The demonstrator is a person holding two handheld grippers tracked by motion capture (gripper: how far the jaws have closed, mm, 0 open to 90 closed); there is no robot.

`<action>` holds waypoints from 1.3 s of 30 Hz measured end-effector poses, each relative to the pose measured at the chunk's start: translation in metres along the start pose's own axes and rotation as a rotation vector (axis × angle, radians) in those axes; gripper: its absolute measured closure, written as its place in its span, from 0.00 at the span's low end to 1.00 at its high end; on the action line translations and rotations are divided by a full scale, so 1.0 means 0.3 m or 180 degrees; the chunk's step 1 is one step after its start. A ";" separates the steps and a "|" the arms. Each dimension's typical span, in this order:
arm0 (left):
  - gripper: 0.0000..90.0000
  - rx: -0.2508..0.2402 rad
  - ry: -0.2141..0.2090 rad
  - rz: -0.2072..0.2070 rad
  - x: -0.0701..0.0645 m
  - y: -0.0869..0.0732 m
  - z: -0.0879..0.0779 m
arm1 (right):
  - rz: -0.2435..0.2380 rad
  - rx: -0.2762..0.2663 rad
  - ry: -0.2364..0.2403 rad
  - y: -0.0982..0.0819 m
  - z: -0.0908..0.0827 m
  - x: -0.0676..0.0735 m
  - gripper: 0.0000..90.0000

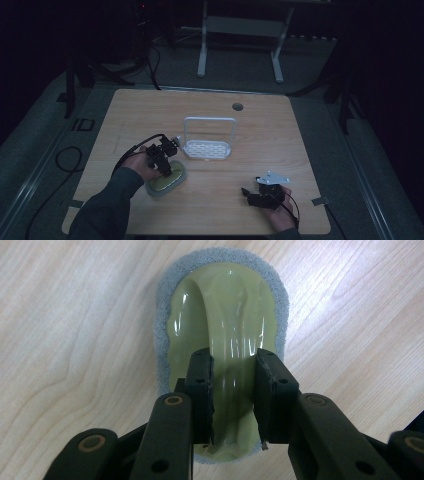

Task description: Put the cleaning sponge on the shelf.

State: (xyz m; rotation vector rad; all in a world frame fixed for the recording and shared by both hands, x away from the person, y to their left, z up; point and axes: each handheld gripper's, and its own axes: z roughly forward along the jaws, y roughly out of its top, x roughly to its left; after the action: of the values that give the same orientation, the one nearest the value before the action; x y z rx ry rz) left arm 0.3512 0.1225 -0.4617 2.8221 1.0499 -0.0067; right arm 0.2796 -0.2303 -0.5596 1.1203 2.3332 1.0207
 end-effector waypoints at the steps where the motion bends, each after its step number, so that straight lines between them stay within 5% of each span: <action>1: 0.79 -0.0015 -0.0004 0.0006 -0.001 0.002 -0.002 | -0.0001 0.0000 0.0000 0.000 0.000 0.000 0.31; 23: 0.79 -0.0061 0.0051 0.0200 -0.034 0.081 -0.042 | 0.0000 0.0000 0.0000 0.000 0.000 0.000 0.31; 39: 0.79 -0.0153 0.0032 0.0487 -0.039 0.134 -0.071 | 0.0001 -0.0001 -0.0001 0.000 0.000 0.000 0.31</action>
State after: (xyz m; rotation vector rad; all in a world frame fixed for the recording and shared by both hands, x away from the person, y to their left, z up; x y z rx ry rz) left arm 0.3676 0.0872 -0.4351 2.8533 0.8219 0.0470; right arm 0.2795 -0.2303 -0.5596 1.1207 2.3328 1.0208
